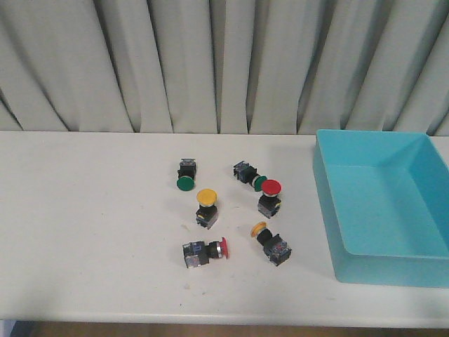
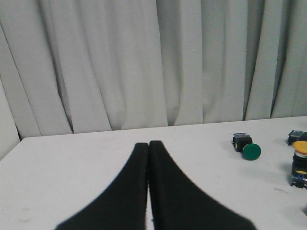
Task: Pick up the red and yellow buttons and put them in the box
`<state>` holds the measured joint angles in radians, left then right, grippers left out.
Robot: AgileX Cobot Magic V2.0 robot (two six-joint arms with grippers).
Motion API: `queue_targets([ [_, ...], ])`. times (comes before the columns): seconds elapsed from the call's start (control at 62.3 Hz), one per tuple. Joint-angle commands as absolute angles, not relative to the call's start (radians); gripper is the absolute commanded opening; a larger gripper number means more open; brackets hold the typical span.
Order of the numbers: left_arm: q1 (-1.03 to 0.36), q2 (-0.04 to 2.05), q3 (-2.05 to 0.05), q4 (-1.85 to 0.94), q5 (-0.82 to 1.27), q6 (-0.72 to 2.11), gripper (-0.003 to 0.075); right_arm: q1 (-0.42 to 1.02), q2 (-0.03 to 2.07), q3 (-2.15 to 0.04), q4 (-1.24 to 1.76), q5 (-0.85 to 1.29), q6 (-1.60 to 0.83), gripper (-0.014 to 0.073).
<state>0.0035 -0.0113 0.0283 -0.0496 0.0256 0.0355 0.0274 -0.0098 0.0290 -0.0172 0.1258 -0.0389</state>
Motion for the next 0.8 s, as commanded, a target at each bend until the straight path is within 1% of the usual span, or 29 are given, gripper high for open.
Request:
queue_targets([
  [0.0,0.002,-0.025,0.07,-0.049,-0.054,0.026,-0.0006,0.025,-0.021,0.036,-0.029,0.052,-0.051,-0.0008],
  [0.241,0.002,-0.025,0.069,-0.05,-0.068,0.026,-0.0006,0.025,-0.021,0.036,-0.029,0.052,-0.051,-0.0008],
  [0.369,0.002,-0.025,0.066,-0.063,-0.195,0.024,-0.0006,0.025,-0.021,0.033,-0.027,0.006,-0.049,-0.0008],
  [0.466,0.002,-0.024,0.038,-0.067,-0.333,-0.038,-0.0006,0.025,-0.021,0.004,0.014,-0.23,-0.033,-0.0008],
  [0.53,0.002,-0.012,-0.009,-0.056,-0.422,-0.065,-0.0006,0.024,-0.004,-0.044,0.015,-0.479,-0.054,-0.0008],
  [0.578,0.002,0.042,-0.069,-0.025,-0.524,-0.067,-0.0006,0.024,0.061,-0.127,0.048,-0.673,-0.074,-0.0008],
  [0.61,0.002,0.098,-0.119,0.0,-0.566,-0.068,-0.0006,0.024,0.106,-0.181,0.074,-0.713,-0.079,-0.0008],
  [0.642,0.002,0.167,-0.18,0.019,-0.588,-0.069,-0.0006,0.024,0.171,-0.281,0.112,-0.717,-0.082,-0.0008],
  [0.691,0.002,0.294,-0.297,0.03,-0.573,-0.084,-0.0006,0.025,0.285,-0.41,0.138,-0.658,-0.082,-0.0008],
  [0.755,0.002,0.455,-0.462,0.03,-0.484,-0.132,-0.0006,0.025,0.427,-0.604,0.124,-0.492,-0.077,-0.0008],
  [0.787,0.002,0.527,-0.544,0.031,-0.407,-0.161,-0.0006,0.025,0.49,-0.697,0.104,-0.356,-0.077,-0.0008],
])
